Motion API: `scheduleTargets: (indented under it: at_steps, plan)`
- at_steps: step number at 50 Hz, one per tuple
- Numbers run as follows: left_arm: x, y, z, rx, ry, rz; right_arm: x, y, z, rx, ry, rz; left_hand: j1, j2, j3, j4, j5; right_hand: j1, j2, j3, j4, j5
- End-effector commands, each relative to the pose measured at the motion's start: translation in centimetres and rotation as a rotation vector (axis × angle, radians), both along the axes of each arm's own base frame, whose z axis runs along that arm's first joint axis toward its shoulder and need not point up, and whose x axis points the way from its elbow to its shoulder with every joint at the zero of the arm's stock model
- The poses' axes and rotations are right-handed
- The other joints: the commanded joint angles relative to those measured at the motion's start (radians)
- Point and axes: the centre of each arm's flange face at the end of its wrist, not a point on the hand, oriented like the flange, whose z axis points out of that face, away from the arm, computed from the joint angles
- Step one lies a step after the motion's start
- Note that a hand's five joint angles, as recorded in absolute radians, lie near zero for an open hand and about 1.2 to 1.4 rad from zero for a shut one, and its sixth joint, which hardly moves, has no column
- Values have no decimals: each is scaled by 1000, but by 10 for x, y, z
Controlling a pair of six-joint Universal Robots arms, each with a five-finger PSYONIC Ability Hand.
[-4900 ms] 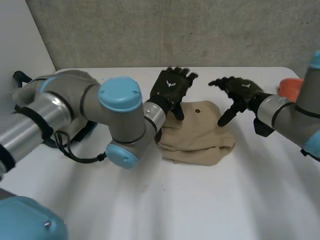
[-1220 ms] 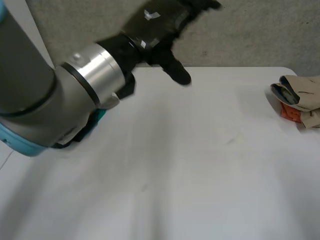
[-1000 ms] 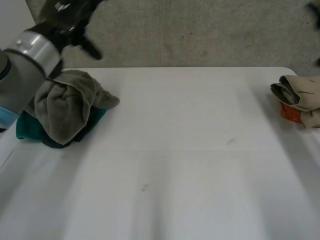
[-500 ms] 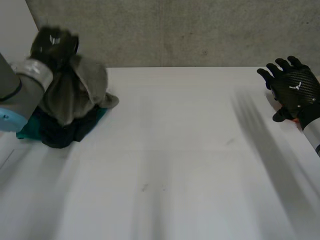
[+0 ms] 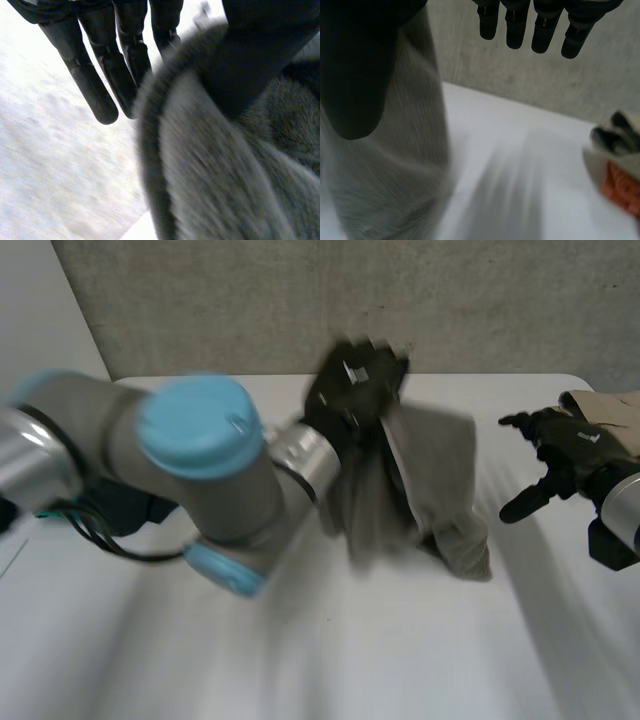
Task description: Fold the laundry.
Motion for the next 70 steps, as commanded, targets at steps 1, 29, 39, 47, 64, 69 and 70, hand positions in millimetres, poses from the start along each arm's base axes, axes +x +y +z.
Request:
scheduleTargets:
  at_steps: [1, 29, 39, 47, 64, 69, 70]
  plan:
    - [-3, 17, -45, 92, -91, -33, 0, -9, -32, 81, 58, 10, -339, -363, -367, -374, -376, -51, -39, -42, -40, -47]
    - [76, -29, -49, 293, -193, -82, -6, 51, -32, 153, 395, 184, -460, -484, -488, -495, -497, 115, 127, 124, 126, 119]
    - [40, -41, -72, 253, -182, -172, 6, 44, -56, 210, 189, 122, -454, -478, -482, -490, -492, 80, 92, 89, 91, 84]
    - [22, -28, -93, 265, -194, -245, 32, 31, -80, 268, 42, 114, -126, -150, -154, -161, -163, 103, 115, 113, 114, 107]
    - [15, -43, -63, 200, -97, -154, 56, -24, -45, 5, 1, -19, 526, 502, 498, 491, 489, 1171, 1183, 1180, 1182, 1175]
    - [39, -84, 26, -44, 101, 141, 63, -53, 5, -295, 171, 22, 526, 502, 498, 491, 489, 1171, 1183, 1180, 1182, 1175]
    - [45, -89, 40, -81, 133, 179, 66, -60, 24, -403, 225, 21, 526, 502, 498, 491, 489, 1171, 1183, 1180, 1182, 1175]
